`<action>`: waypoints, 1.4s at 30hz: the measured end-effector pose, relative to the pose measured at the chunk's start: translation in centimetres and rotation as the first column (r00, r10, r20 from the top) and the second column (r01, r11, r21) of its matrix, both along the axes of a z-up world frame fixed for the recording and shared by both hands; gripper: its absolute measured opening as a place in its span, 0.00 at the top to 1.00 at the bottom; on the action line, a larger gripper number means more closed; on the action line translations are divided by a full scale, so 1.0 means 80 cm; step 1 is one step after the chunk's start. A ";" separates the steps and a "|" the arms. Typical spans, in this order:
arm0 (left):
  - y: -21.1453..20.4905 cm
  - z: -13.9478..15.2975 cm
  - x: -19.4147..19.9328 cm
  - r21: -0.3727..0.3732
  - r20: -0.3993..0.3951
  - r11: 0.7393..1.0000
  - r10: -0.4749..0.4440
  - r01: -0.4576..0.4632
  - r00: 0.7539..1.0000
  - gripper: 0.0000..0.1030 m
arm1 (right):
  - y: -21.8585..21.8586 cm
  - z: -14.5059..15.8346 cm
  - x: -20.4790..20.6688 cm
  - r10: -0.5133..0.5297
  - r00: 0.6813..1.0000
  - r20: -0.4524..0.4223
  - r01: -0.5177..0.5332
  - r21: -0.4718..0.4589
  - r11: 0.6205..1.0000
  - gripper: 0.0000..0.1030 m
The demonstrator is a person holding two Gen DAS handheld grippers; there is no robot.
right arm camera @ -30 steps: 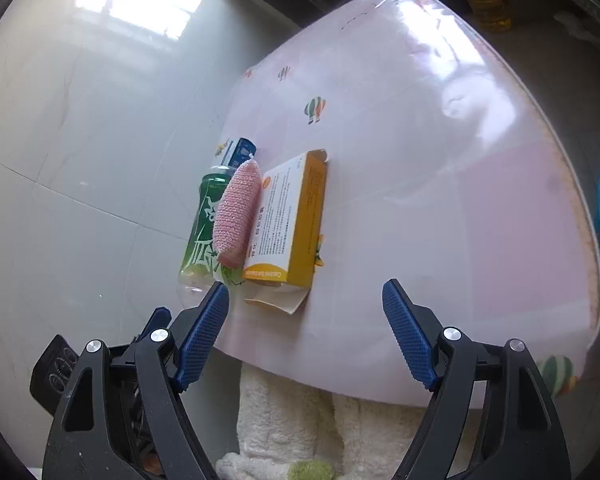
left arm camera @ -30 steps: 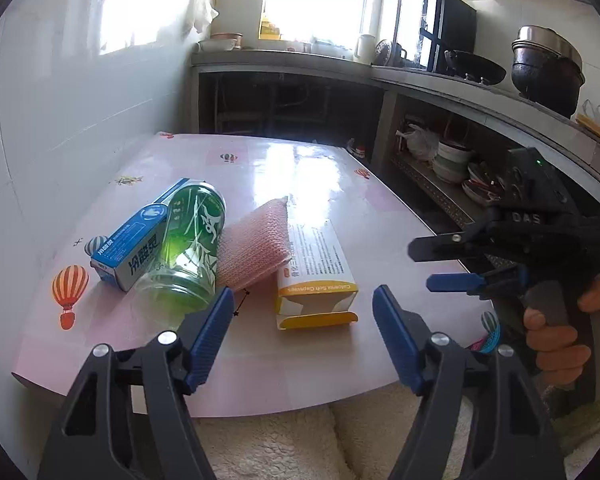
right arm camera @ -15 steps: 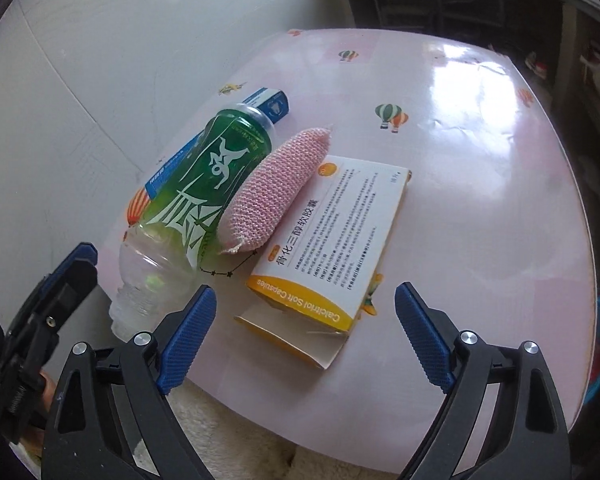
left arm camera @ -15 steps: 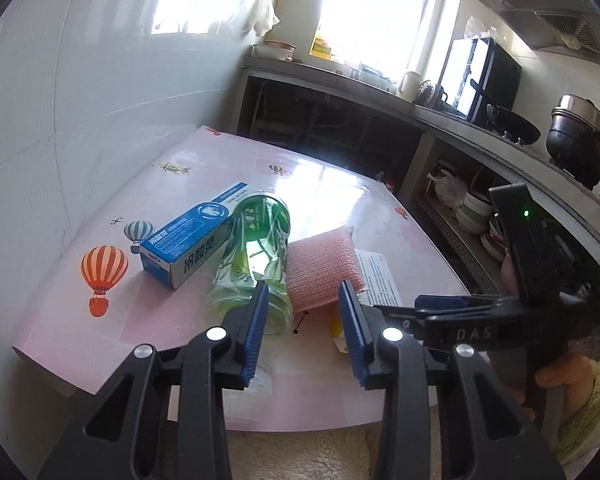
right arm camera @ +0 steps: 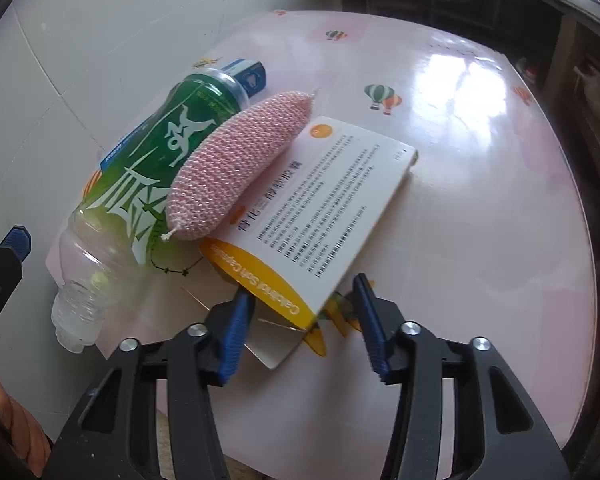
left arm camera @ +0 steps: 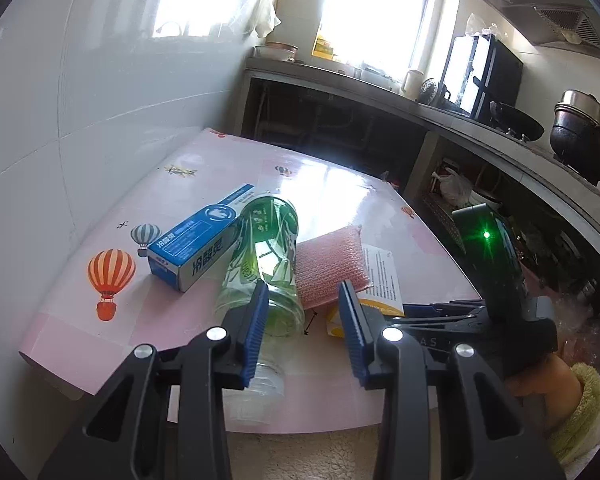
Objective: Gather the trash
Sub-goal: 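Grasp the white-and-orange medicine box with the right tool, then lift the medicine box with the right tool while the left tool approaches the pink scrubber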
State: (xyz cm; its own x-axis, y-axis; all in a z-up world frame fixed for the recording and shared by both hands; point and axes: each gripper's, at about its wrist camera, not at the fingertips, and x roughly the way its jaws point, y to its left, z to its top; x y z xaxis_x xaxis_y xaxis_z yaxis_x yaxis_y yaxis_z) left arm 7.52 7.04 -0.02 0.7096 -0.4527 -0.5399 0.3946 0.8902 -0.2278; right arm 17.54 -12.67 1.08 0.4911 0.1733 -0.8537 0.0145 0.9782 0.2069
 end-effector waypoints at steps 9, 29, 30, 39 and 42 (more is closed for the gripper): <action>-0.042 -0.009 0.003 0.044 -0.017 0.996 -0.079 0.080 0.997 0.66 | -0.064 -0.005 -0.036 -0.105 0.994 -0.028 0.106 0.018 0.994 0.87; -0.144 -0.059 0.039 0.161 -0.203 0.965 -0.171 0.205 0.964 0.27 | -0.164 -0.004 -0.105 -0.314 0.948 -0.050 0.314 -0.019 0.949 0.92; -0.146 -0.058 0.037 0.154 -0.205 0.965 -0.179 0.213 0.962 0.27 | -0.168 -0.004 -0.108 -0.323 0.945 -0.049 0.323 -0.014 0.946 0.92; -0.174 -0.054 -0.001 0.027 -0.253 0.932 -0.344 0.362 0.904 0.27 | -0.185 -0.005 -0.120 -0.365 0.930 -0.040 0.366 0.034 0.930 0.92; -0.175 -0.047 -0.012 -0.042 -0.269 0.904 -0.419 0.424 0.867 0.27 | -0.187 -0.004 -0.125 -0.366 0.930 -0.035 0.368 0.058 0.928 0.90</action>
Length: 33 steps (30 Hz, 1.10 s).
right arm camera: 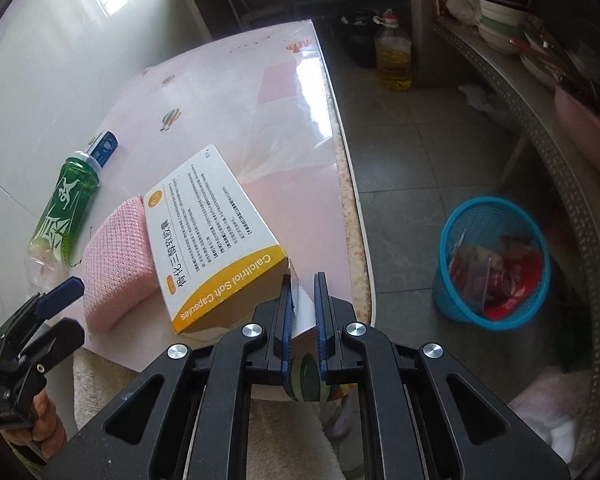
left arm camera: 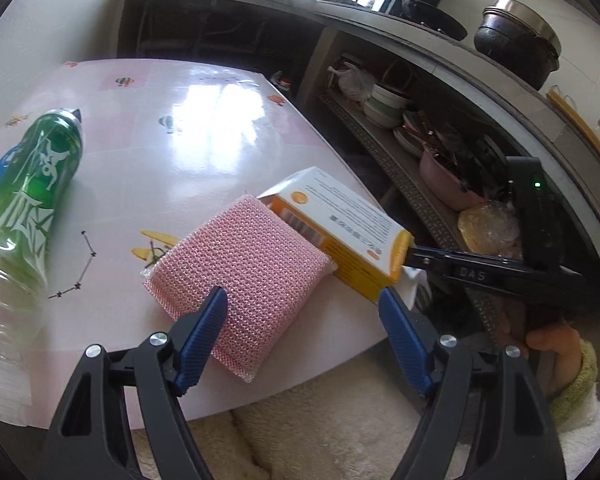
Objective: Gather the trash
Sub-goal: 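Lift the medicine box with the right tool while the left tool approaches the pink scrubber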
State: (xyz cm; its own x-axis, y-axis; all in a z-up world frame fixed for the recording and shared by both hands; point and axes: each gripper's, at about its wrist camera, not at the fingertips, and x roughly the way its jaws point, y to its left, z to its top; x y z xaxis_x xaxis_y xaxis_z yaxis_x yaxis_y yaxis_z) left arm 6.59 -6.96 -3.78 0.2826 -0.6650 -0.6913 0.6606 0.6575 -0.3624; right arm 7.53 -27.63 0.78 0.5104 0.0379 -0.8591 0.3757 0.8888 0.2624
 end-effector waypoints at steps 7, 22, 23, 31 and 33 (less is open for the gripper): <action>0.013 0.023 0.017 0.054 0.137 0.998 0.035 -0.043 0.990 0.21 | -0.010 0.012 -0.012 0.006 0.999 0.038 -0.007 0.021 1.000 0.50; 0.015 -0.031 0.060 0.088 -0.134 0.993 0.094 -0.082 0.987 0.21 | -0.017 0.036 -0.026 -0.003 0.991 0.132 -0.007 0.078 0.997 0.47; 0.019 -0.033 0.055 0.087 -0.155 0.993 0.090 -0.077 0.984 0.21 | -0.017 0.037 -0.026 -0.004 0.991 0.136 -0.007 0.081 0.997 0.47; 0.033 -0.020 0.018 0.079 -0.171 0.996 0.064 -0.051 0.983 0.19 | -0.008 0.040 -0.019 0.029 0.988 0.152 -0.046 0.109 0.993 0.36; 0.029 -0.015 0.015 0.088 -0.131 0.994 0.070 -0.059 0.989 0.16 | 0.002 0.044 -0.014 0.071 0.985 0.155 -0.086 0.091 0.992 0.29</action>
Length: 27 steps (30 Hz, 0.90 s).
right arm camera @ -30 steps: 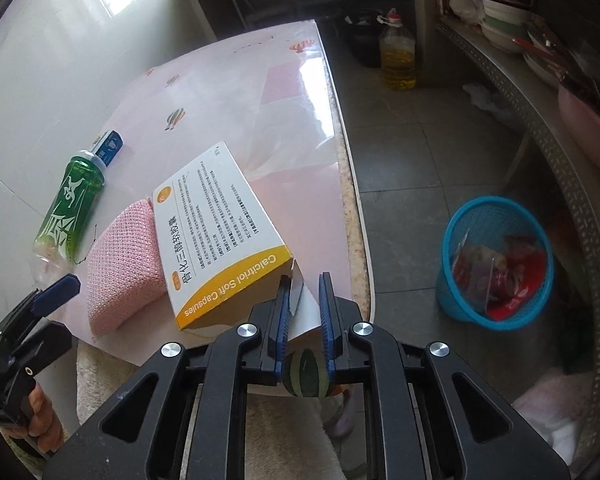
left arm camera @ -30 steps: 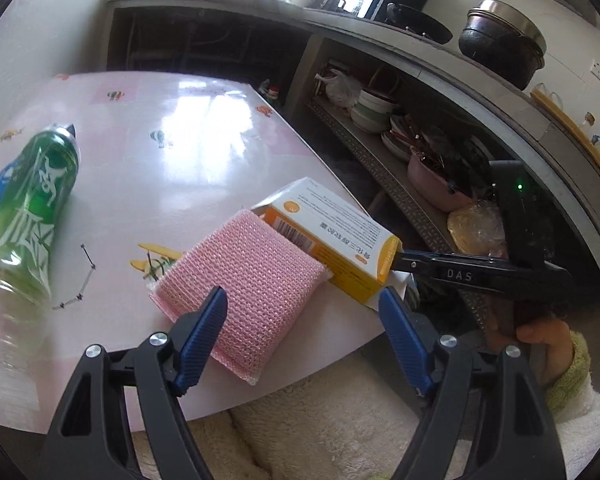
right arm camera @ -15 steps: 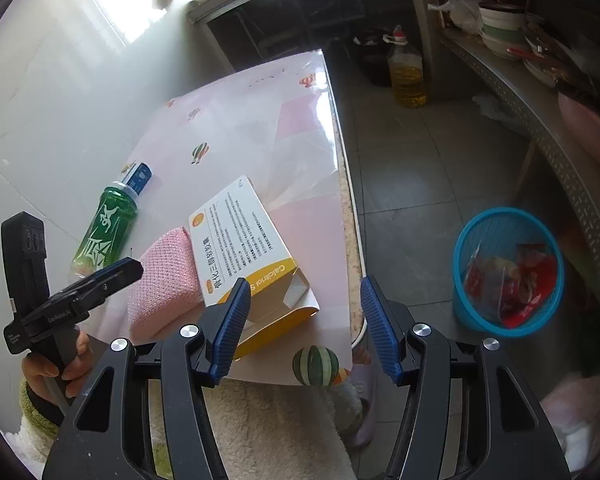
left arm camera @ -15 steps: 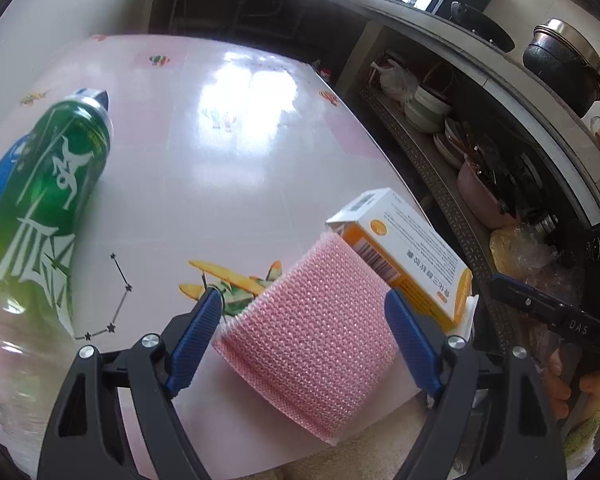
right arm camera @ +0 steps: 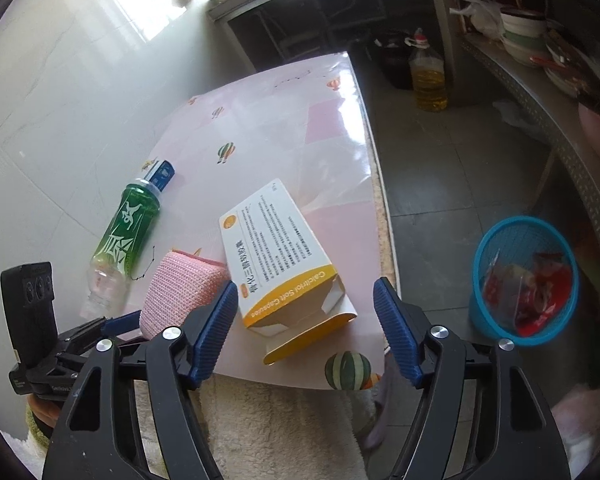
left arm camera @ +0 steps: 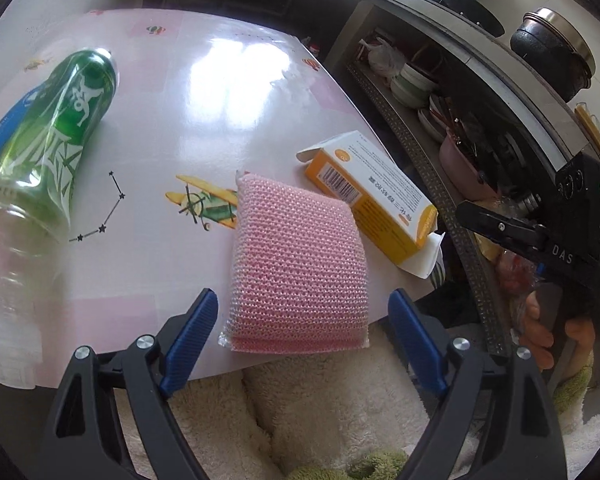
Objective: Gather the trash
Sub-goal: 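Lift the medicine box with the right tool while the left tool approaches the pink scrubber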
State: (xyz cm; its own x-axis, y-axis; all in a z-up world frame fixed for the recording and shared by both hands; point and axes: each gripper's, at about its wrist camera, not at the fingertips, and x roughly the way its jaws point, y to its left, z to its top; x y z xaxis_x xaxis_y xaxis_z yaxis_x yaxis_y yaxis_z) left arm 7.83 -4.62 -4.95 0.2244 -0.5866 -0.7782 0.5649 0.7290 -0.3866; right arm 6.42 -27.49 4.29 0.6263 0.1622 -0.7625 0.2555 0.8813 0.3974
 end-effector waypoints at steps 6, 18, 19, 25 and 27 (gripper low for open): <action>-0.031 -0.004 0.001 0.114 0.077 0.993 -0.041 0.032 0.996 0.15 | 0.026 0.006 0.024 0.088 0.996 -0.021 -0.090 -0.090 0.992 0.19; -0.038 -0.020 0.014 0.175 0.092 0.983 0.048 -0.063 0.995 0.16 | 0.057 -0.037 0.068 0.148 0.972 -0.182 -0.185 -0.203 0.962 0.30; -0.038 -0.020 0.016 0.174 0.093 0.982 0.057 -0.073 0.994 0.18 | 0.055 -0.040 0.065 0.137 0.972 -0.191 -0.175 -0.201 0.964 0.30; -0.030 -0.020 0.025 0.169 0.094 0.976 0.123 -0.138 0.988 0.22 | 0.043 -0.033 0.038 0.039 0.974 -0.221 -0.086 -0.206 0.975 0.30; -0.030 -0.020 0.024 0.172 0.100 0.974 0.129 -0.145 0.987 0.22 | 0.042 -0.031 0.033 0.040 0.973 -0.226 -0.085 -0.195 0.977 0.29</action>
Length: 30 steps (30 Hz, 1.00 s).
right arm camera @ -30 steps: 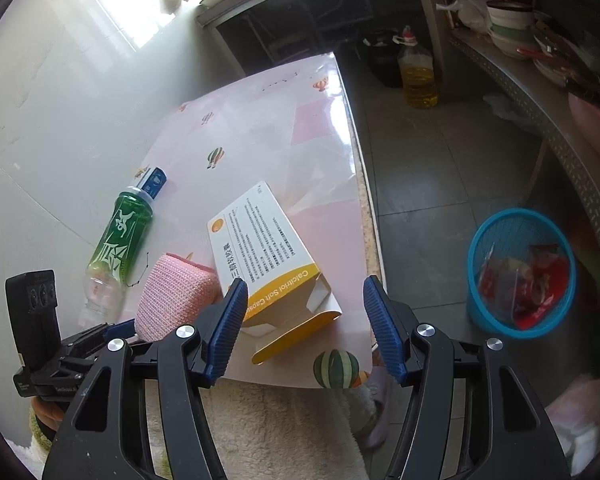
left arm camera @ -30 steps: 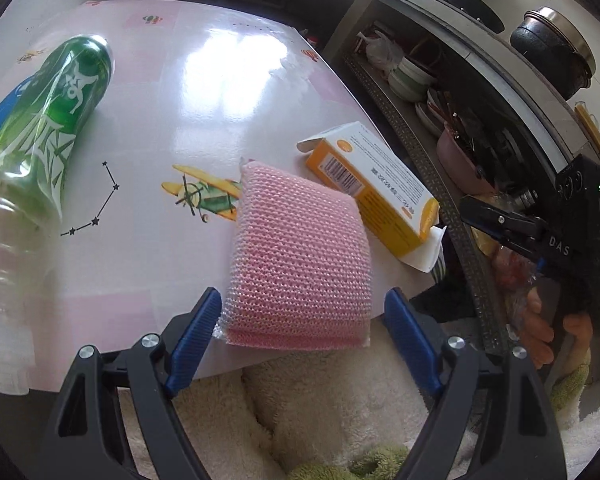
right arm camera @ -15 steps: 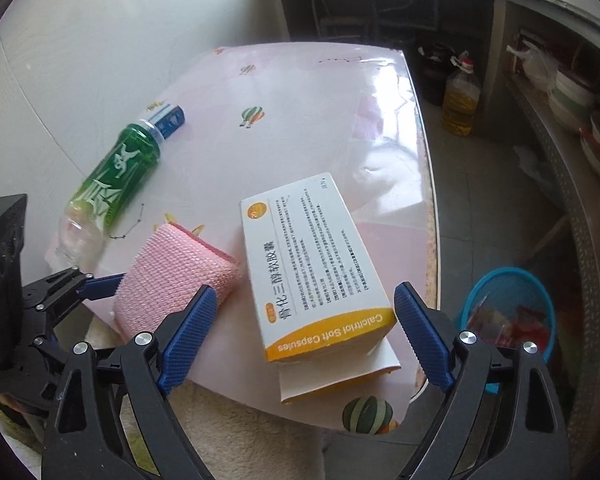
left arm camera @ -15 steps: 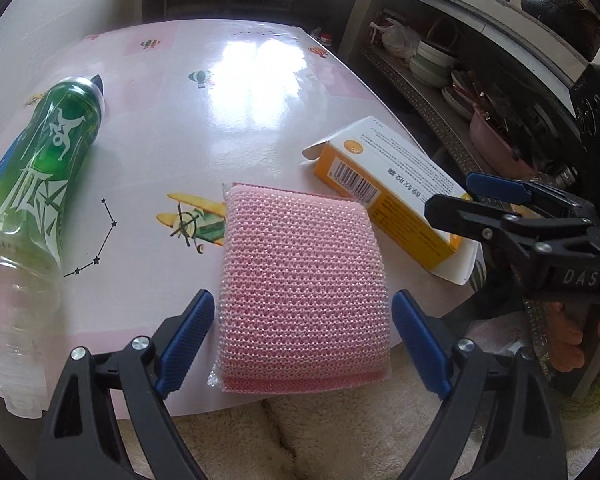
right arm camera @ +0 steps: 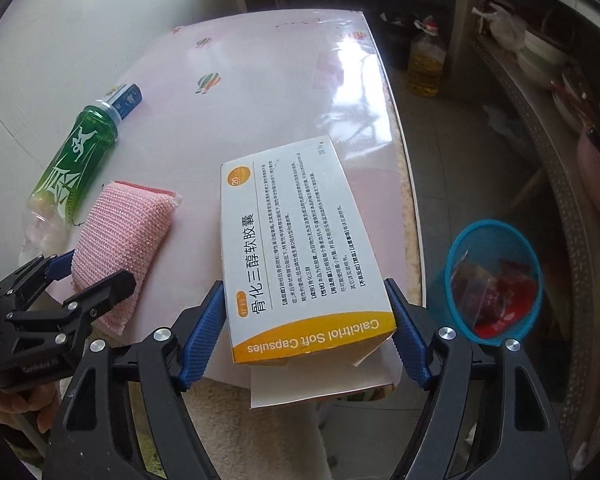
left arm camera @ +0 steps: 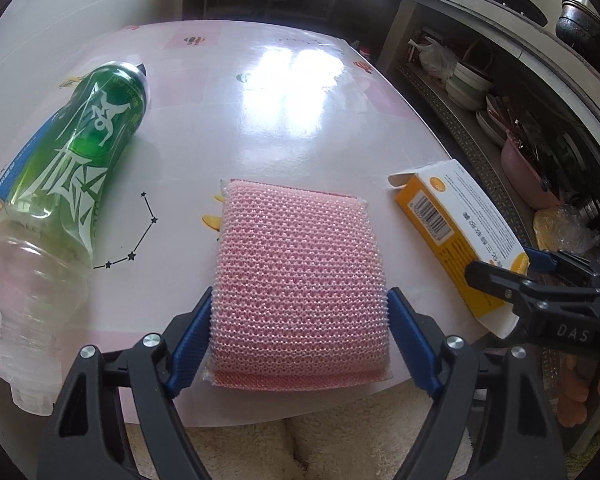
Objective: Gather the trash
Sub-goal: 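Lift the medicine box with the right tool while the left tool approaches the pink scrubber, then grasp the pink scrubber with the left tool while the right tool holds the box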
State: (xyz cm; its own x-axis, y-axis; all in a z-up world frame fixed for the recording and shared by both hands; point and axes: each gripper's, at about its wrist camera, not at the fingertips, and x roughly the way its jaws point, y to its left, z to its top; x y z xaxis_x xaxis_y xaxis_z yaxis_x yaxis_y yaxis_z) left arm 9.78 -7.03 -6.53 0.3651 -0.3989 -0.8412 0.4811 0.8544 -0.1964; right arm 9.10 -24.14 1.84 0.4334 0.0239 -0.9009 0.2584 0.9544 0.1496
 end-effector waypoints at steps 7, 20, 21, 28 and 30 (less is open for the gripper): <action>-0.006 -0.001 -0.002 0.025 0.020 1.000 0.006 -0.007 1.000 0.22 | 0.007 0.002 0.018 0.037 0.999 0.015 -0.037 -0.049 0.998 0.17; -0.023 -0.003 -0.001 0.062 0.055 0.998 0.001 -0.004 0.998 0.21 | 0.005 -0.016 0.027 0.012 1.000 -0.006 -0.012 -0.062 0.998 0.21; -0.024 -0.003 -0.001 0.065 0.059 0.998 -0.001 -0.003 0.998 0.21 | 0.005 -0.015 0.027 0.011 1.000 -0.006 -0.011 -0.063 0.998 0.23; -0.027 -0.005 -0.006 0.074 0.073 0.997 0.002 -0.008 0.997 0.22 | 0.007 -0.014 0.024 0.005 1.000 -0.002 -0.006 -0.077 0.997 0.27; -0.027 -0.004 -0.006 0.073 0.075 0.997 0.005 -0.011 0.997 0.22 | 0.007 -0.014 0.024 0.005 1.000 0.000 -0.005 -0.079 0.997 0.27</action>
